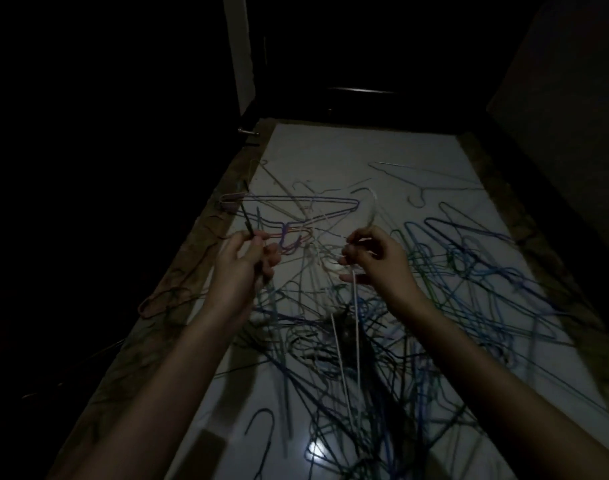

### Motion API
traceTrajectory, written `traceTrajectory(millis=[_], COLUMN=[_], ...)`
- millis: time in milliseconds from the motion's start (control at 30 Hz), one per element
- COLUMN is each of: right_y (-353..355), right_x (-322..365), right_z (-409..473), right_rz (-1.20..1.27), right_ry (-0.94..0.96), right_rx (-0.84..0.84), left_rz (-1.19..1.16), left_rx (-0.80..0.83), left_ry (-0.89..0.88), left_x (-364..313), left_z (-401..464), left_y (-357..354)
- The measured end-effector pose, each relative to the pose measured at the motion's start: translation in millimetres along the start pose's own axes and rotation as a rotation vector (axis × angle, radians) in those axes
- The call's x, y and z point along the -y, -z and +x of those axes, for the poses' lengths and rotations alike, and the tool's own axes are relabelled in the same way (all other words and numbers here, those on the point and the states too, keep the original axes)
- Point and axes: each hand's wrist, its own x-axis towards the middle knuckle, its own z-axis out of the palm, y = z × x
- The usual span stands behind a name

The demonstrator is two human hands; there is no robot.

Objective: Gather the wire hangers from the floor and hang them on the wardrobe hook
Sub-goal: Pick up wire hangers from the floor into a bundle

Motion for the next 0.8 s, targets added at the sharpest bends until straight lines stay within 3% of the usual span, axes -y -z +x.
traceTrajectory(millis=[300, 433, 600, 800], right_y=[41.6, 46.8, 55.1, 87.5], right_x=[2.8, -5.0, -19.8, -85.6], right_z=[-29.8, -39.5, -40.3, -50.7], right_rz=[-0.250, -0.208, -0.277, -0.342], right_ry=[0.127, 0.137, 0.116, -0.171], right_rx=[-0.091, -0.120, -0.089, -0.140], left_rz=[0.105, 0.074, 0.083, 0.152], left_rx=[0.327, 0.387, 0.340, 0.261], left_ry=[0.148, 0.173, 0.133, 0.009], left_x=[27.9, 42.9, 52.9, 58.9], left_z=[-33.0, -44.3, -49.0, -36.3], left_y=[-85.1, -96.9, -93.9, -70.5])
